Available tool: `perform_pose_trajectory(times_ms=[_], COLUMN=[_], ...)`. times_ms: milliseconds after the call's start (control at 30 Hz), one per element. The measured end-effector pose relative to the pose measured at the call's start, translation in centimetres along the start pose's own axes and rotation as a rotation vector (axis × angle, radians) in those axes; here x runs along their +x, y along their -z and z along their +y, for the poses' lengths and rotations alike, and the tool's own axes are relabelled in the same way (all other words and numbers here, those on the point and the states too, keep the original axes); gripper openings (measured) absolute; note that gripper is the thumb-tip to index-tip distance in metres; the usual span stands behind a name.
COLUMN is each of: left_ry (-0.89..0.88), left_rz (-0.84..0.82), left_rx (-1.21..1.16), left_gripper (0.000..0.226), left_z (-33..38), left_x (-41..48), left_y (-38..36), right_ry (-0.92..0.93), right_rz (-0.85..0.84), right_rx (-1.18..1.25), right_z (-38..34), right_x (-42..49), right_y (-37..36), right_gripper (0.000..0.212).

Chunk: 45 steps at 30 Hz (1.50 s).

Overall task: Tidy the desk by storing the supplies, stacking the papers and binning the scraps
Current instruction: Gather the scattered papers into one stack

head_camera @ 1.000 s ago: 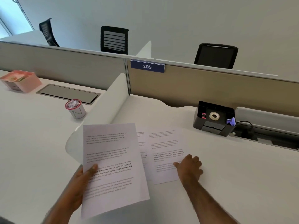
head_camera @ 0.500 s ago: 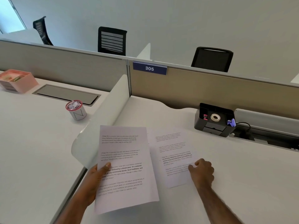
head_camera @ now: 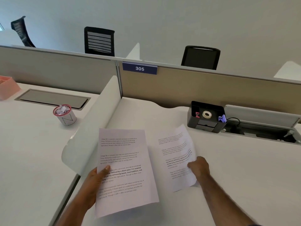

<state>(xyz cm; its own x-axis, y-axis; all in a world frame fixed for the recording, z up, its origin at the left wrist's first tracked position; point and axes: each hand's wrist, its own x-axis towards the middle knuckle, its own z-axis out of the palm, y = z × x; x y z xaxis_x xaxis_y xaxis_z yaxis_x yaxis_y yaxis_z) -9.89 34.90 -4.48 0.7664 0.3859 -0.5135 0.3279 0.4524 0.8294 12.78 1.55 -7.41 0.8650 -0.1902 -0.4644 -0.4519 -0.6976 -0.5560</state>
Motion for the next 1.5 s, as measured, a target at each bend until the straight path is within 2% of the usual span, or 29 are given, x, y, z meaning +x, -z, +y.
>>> perform_pose_trajectory(times_ms=[100,200,267,333,433,567,833,933,967,1033,1100,1133,1167,1267,1333,1433,1500], left_ry=[0.010,0.020,0.031,0.046,0.070,0.068,0.025,-0.013,-0.021,-0.038,-0.047,-0.050,-0.053,-0.055,-0.030,0.016,0.036], left_rz=[-0.024,-0.033,-0.038,-0.051,-0.071,-0.068,-0.092,-0.079,-0.066,-0.053,-0.035,-0.013,0.012,0.089,0.130,0.159,0.160], left_rx=[0.009,0.006,0.003,-0.015,-0.072,-0.112,-0.066,-0.025,-0.014,-0.008,-0.020,-0.023,-0.025,-0.003,0.004,-0.001,-0.005], left_gripper=[0.035,0.035,0.036,0.037,0.038,0.043,0.049,0.055,0.056,0.061,0.062,0.062,0.059,0.037,0.030,0.028,0.028], left_z=[0.2,0.3,0.2,0.1,-0.2,0.0,0.9,1.0,1.0,0.9,0.8,0.7,0.7,0.4,0.2,0.2,0.1], left_x=[0.0,-0.1,-0.1,0.0,0.0,-0.2,-0.7,-0.9,-0.9,-1.0,-1.4,-1.6,-1.9,-2.8,-3.5,-4.0,-4.1], left_y=[-0.4,-1.2,-1.7,-2.2,-3.0,-4.4,-4.1,-2.8,-2.2,-0.6,1.2,2.2,3.1,5.4,6.4,7.4,7.5], right_ry=[0.131,0.320,0.429,0.501,0.521,0.415,0.349,0.356,0.373,0.411,0.463,0.508,0.570,0.757,0.878,0.991,0.993], right_rz=[-0.064,0.009,0.036,-0.042,-0.224,-0.307,-0.177,-0.252,-0.260,-0.130,0.005,0.013,-0.024,-0.224,-0.309,-0.353,-0.327], right_rx=[0.234,0.216,0.252,0.421,0.707,0.833,0.400,0.221,0.148,0.020,-0.057,-0.110,-0.176,-0.453,-0.636,-0.845,-0.868], right_z=[-1.0,-3.9,-6.4,-8.5,-9.8,-9.1,-5.3,-5.4,-5.6,-6.1,-6.5,-6.9,-7.2,-8.1,-7.9,-6.4,-4.9], right_x=[-1.5,-4.9,-8.0,-11.2,-14.3,-14.8,-15.1,-15.6,-15.4,-14.0,-11.7,-10.7,-9.8,-7.5,-6.8,-6.3,-6.0], right_y=[1.9,4.4,6.3,8.0,8.8,6.3,-0.5,-2.0,-2.3,-2.6,-3.4,-4.1,-5.1,-8.6,-10.4,-11.9,-11.5], right_gripper=[0.018,0.010,0.011,0.020,0.032,0.032,0.018,0.018,0.027,0.043,0.036,0.030,0.027,0.050,0.058,0.058,0.058])
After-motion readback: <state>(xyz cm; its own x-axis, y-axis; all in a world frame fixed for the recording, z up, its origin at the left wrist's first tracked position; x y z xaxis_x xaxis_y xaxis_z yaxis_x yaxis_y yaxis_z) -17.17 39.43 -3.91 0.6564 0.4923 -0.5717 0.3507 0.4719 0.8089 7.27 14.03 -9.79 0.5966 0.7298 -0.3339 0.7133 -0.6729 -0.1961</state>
